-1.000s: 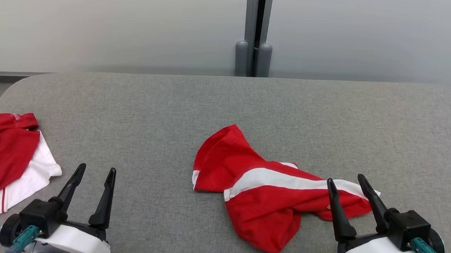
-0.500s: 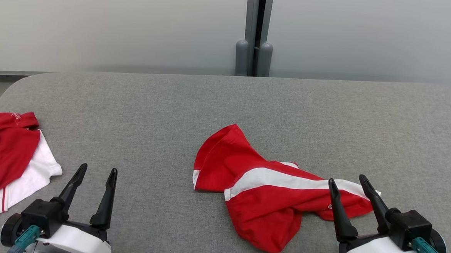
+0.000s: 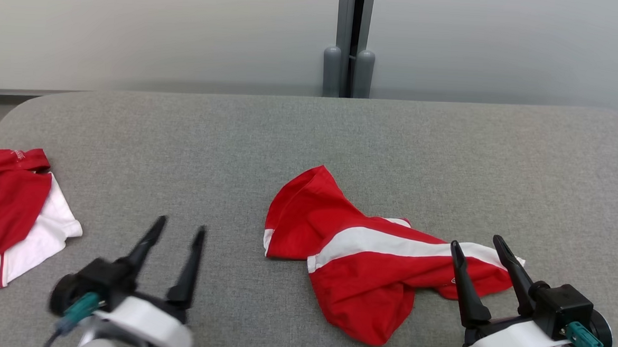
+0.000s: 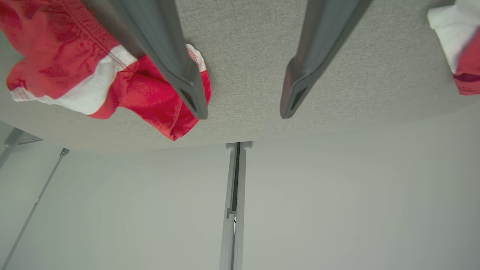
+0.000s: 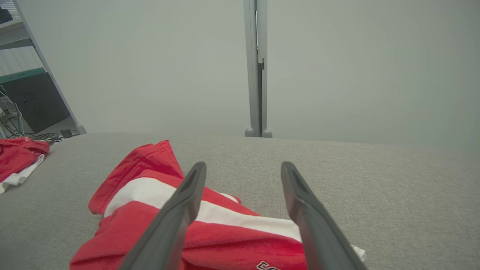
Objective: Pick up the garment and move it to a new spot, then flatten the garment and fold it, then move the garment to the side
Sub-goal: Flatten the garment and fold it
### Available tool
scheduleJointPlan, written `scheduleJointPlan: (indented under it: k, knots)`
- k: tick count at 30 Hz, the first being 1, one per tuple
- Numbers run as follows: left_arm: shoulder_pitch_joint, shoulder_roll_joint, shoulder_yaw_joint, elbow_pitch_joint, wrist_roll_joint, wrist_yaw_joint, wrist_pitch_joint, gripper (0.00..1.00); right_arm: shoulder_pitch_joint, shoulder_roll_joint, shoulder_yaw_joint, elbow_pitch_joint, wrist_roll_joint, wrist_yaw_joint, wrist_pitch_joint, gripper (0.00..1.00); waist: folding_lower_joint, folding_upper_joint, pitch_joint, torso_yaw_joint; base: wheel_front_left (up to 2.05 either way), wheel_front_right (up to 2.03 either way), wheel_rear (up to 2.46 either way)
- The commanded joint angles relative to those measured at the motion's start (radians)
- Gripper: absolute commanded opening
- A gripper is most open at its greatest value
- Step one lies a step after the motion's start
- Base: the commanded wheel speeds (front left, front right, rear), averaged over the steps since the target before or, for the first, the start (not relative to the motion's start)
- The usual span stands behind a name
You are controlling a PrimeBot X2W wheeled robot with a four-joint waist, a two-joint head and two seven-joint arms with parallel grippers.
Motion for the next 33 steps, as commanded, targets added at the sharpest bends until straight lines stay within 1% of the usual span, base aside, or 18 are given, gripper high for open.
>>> scheduleJointPlan:
  k: [1,4,5,7,9,14,18,19,21,22,24,26,33]
  knots:
    - [-0.028,-0.008,-0.021,-0.01,-0.005,-0.003,0.005,1.0,-0.01,-0.003,-0.002,-0.005,-0.001,0.0,0.002,1.0,0.0,0.0,0.008,0.0,0.0,0.0,0.0]
    - [-0.069,-0.022,-0.116,-0.018,-0.027,-0.009,0.046,1.0,-0.019,-0.003,-0.003,-0.009,-0.005,0.0,0.0,1.0,0.0,0.0,0.027,-0.003,0.0,0.0,0.0]
    - [-0.1,-0.027,-0.198,-0.027,-0.058,-0.01,0.073,1.0,-0.024,-0.003,0.0,-0.01,-0.008,0.0,-0.002,1.0,0.0,0.0,0.039,-0.01,0.0,0.0,0.0]
    - [-0.131,-0.019,-0.284,-0.029,-0.103,-0.009,0.102,1.0,-0.031,-0.003,0.003,-0.011,-0.009,0.0,-0.004,1.0,0.0,0.0,0.05,-0.019,0.0,0.0,0.0]
    - [-0.153,-0.003,-0.346,-0.02,-0.145,-0.009,0.129,1.0,-0.034,-0.003,0.006,-0.012,-0.009,0.0,-0.003,1.0,0.0,0.0,0.06,-0.031,0.0,0.0,0.0]
    - [-0.206,0.026,-0.445,0.024,-0.234,-0.01,0.168,1.0,-0.041,-0.003,0.004,-0.015,-0.01,0.0,-0.007,1.0,0.0,0.0,0.082,-0.055,0.0,0.0,0.0]
    - [-0.25,0.042,-0.504,0.065,-0.3,-0.01,0.172,1.0,-0.046,-0.003,0.005,-0.014,-0.011,0.0,-0.01,1.0,0.0,0.0,0.098,-0.069,0.0,0.0,0.0]
    - [-0.26,0.045,-0.519,0.076,-0.316,-0.01,0.172,0.98,-0.048,-0.002,0.008,-0.015,-0.011,0.0,-0.01,1.0,0.0,0.0,0.101,-0.073,0.0,0.0,0.0]
    - [-0.281,0.056,-0.542,0.102,-0.339,-0.01,0.165,0.75,-0.05,-0.003,0.01,-0.015,-0.009,0.0,-0.011,1.0,0.0,0.0,0.108,-0.08,0.0,0.0,0.0]
    - [-0.292,0.059,-0.556,0.115,-0.347,-0.01,0.166,0.61,-0.05,-0.003,0.01,-0.015,-0.007,0.0,-0.011,1.0,0.0,0.0,0.111,-0.083,0.0,0.0,0.0]
    - [-0.31,0.061,-0.581,0.136,-0.376,-0.01,0.161,0.38,-0.053,-0.002,0.011,-0.015,-0.006,0.0,-0.013,1.0,0.0,0.0,0.117,-0.089,0.0,0.0,0.0]
    - [-0.327,0.069,-0.605,0.158,-0.395,-0.01,0.156,0.0,-0.053,-0.003,0.009,-0.014,-0.007,0.0,-0.013,1.0,0.0,0.0,0.122,-0.094,0.0,0.0,0.0]
    - [-0.37,0.098,-0.694,0.177,-0.468,-0.01,0.117,0.0,-0.05,-0.003,-0.021,-0.013,-0.022,0.0,-0.008,1.0,0.0,0.0,0.131,-0.098,0.0,0.0,0.0]
